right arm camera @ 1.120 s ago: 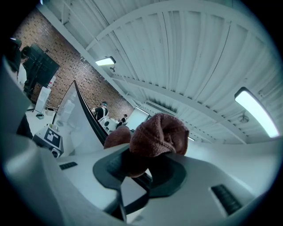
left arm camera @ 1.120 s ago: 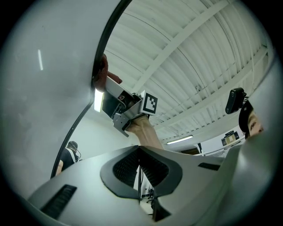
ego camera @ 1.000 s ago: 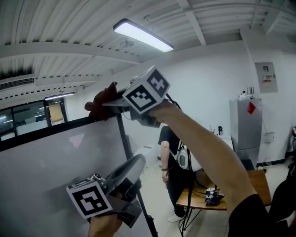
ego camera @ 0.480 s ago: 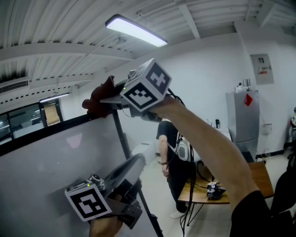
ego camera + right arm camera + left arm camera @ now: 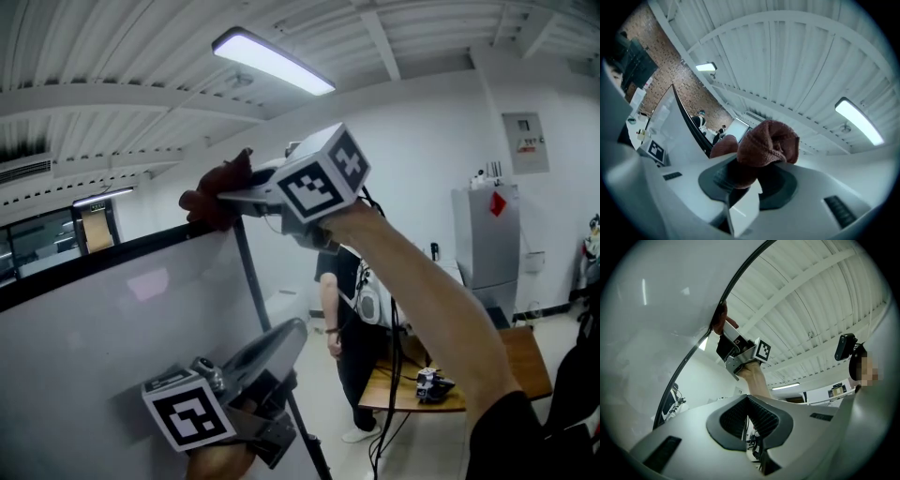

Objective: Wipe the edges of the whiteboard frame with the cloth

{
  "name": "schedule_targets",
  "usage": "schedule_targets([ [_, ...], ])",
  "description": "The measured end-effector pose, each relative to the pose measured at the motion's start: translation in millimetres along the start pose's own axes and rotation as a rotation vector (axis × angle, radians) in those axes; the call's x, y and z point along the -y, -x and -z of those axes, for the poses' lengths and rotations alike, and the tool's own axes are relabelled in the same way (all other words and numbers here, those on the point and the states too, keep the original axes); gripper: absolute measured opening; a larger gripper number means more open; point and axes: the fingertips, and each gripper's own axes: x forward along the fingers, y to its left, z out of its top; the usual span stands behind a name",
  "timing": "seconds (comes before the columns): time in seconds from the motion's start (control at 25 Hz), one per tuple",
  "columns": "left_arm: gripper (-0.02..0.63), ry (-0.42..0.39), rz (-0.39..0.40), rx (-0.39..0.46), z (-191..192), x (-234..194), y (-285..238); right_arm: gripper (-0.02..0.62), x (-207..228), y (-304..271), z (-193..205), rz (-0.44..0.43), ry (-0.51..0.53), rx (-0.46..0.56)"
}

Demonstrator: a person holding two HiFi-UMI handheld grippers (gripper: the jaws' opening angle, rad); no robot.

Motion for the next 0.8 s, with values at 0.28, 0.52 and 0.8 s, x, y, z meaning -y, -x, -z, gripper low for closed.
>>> schedule_targets([
  [0.28, -0.012, -0.054, -0.067, 0.015, -1.8, -18.5, -22.9, 0.117, 21.1, 14.3, 18.0, -0.174, -0.262, 0.234],
  [0.52, -0.012, 0.000, -0.119, 0.022, 15.9, -48.5, -40.0, 0.117, 33.5, 14.0, 35.2, -0.273, -0.416, 0.376],
  [0.8, -0.012, -0.003, -0.201, 0.020, 47.9, -74.6, -27.5, 0.115, 21.6, 1.8, 73.0, -0.414, -0.574, 0.467],
])
